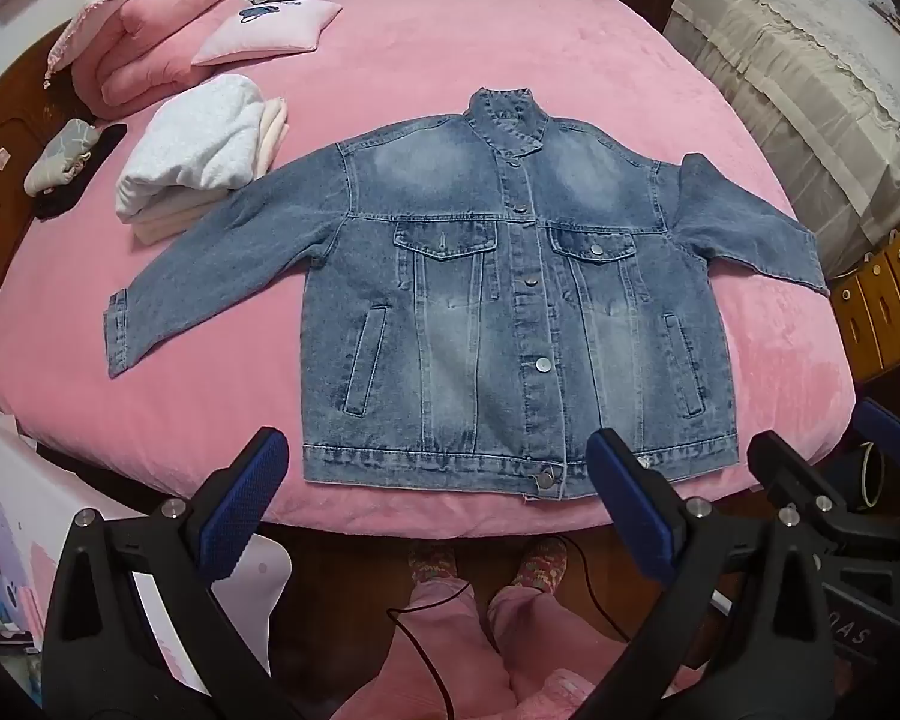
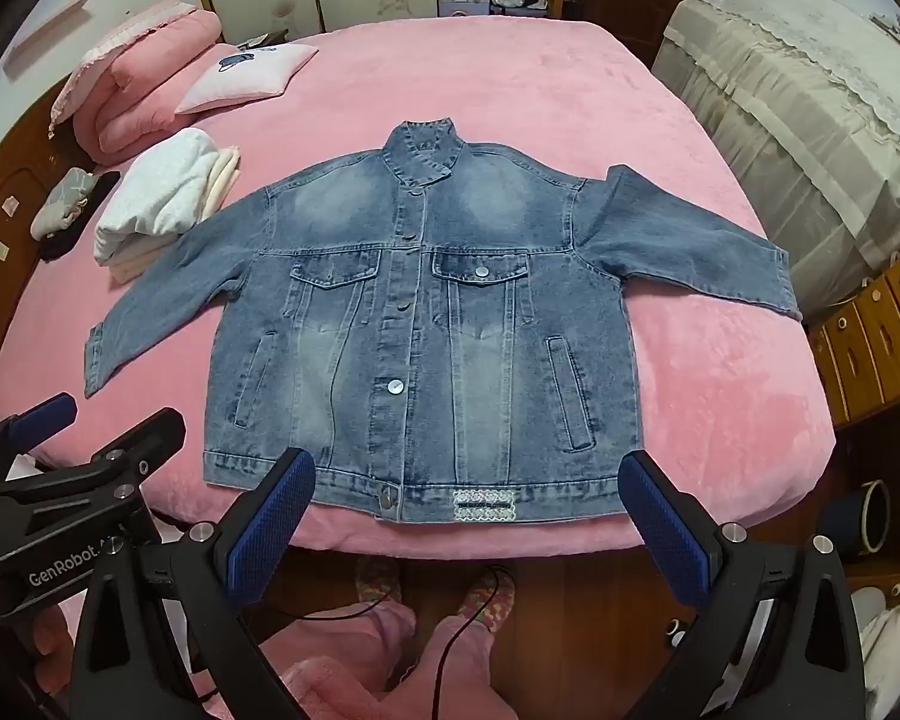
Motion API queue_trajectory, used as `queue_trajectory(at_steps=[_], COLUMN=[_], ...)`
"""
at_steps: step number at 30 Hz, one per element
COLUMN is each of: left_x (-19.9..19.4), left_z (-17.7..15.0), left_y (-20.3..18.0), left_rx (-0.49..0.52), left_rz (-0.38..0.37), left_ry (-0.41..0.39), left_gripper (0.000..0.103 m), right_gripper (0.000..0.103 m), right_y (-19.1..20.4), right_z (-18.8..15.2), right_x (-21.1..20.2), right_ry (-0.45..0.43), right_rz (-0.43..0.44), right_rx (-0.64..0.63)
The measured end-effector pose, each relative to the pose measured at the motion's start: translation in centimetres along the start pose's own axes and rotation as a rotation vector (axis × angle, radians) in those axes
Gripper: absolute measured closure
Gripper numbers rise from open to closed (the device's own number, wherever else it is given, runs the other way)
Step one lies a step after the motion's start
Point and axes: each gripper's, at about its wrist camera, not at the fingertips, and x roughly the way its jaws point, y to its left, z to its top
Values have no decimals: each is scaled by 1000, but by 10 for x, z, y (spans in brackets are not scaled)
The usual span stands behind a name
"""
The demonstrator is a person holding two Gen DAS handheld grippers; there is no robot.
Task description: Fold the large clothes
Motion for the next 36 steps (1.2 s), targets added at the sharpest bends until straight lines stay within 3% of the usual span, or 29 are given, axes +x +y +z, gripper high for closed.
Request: queue_trajectory(at_steps=[36], left_x=[-1], left_z=[0], left_y=[0], left_rx=[-3], left_rz=[-7], left_ry=[-8], left_gripper=[5], right_gripper=[0], right_y=[-3], right_z=[-4], right_x=[-7], right_ry=[-8], right_rz=[-1], right_rx=[1])
